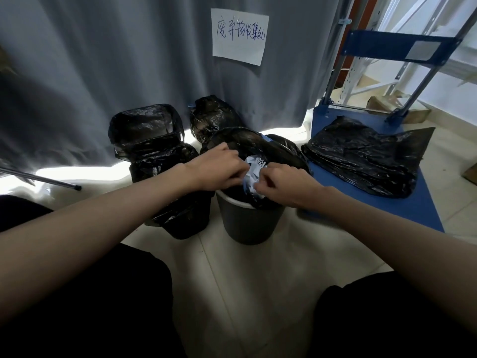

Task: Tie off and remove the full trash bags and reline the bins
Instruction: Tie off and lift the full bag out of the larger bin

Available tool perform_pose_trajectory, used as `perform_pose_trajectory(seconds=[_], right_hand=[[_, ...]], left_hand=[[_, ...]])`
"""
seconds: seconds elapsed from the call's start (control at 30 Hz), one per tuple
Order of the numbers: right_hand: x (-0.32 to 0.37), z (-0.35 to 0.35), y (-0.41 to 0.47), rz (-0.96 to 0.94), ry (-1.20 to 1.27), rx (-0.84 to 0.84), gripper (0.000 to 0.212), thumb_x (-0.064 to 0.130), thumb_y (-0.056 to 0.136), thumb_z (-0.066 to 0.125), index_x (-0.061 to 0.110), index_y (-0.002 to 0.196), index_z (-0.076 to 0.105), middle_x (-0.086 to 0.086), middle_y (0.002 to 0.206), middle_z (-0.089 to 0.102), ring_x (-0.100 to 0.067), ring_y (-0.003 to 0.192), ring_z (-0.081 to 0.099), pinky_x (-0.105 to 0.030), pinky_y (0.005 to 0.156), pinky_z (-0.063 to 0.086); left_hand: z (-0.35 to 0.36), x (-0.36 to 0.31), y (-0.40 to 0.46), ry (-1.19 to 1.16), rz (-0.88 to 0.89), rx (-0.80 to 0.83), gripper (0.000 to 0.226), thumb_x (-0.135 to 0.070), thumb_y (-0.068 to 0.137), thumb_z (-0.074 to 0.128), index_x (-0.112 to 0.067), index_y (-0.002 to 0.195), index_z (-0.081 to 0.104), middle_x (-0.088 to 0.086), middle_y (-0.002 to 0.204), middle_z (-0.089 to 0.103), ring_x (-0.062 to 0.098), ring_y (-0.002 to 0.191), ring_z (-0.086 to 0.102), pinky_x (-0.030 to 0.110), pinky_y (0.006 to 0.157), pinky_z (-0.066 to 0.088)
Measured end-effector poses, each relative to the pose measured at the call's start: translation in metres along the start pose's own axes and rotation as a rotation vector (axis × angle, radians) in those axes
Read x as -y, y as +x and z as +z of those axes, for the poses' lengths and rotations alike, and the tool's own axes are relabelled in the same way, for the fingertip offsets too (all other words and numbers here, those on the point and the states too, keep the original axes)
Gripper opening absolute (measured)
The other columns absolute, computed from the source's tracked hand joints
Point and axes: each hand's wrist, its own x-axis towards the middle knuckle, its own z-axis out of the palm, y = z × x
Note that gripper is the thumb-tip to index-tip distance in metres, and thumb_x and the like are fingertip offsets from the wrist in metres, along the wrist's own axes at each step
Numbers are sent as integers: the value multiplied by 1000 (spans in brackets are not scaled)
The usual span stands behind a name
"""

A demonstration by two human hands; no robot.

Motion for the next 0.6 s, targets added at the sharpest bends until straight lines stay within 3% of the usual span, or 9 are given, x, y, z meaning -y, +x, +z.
perform_pose_trajectory(seconds=[0.1,0.3,0.47,0.6], right_hand=[[10,1,2,12,61,35,50,74,77,49,25,75,57,11,81,56,-10,73,54,-30,59,36],[5,7,-2,-17,-81,88,22,42,82,67,21,82,61,4,85,57,-18,79,55,-28,58,37],[5,5,-1,-14,-237,154,15,19,83,64,14,97,62,-4,102,59,-24,94,57,-32,66,44],[0,-3,5,2,-398,65,21,12,85,58,11,105,64,-6,108,61,-25,103,55,-32,72,43]], left_hand=[[-4,4,-1,-29,-74,7,16,-41,94,46,-30,82,45,-13,89,62,12,92,54,31,84,33],[-1,12,-5,-116,-205,29,17,-35,94,49,-26,80,50,-12,77,57,13,86,55,37,91,37],[2,15,-6,-146,-240,82,19,-32,94,47,-25,77,47,-8,73,56,16,77,56,36,91,36],[-3,16,-7,-158,-207,174,17,-34,87,55,-26,73,49,-10,71,58,15,73,56,31,88,36]])
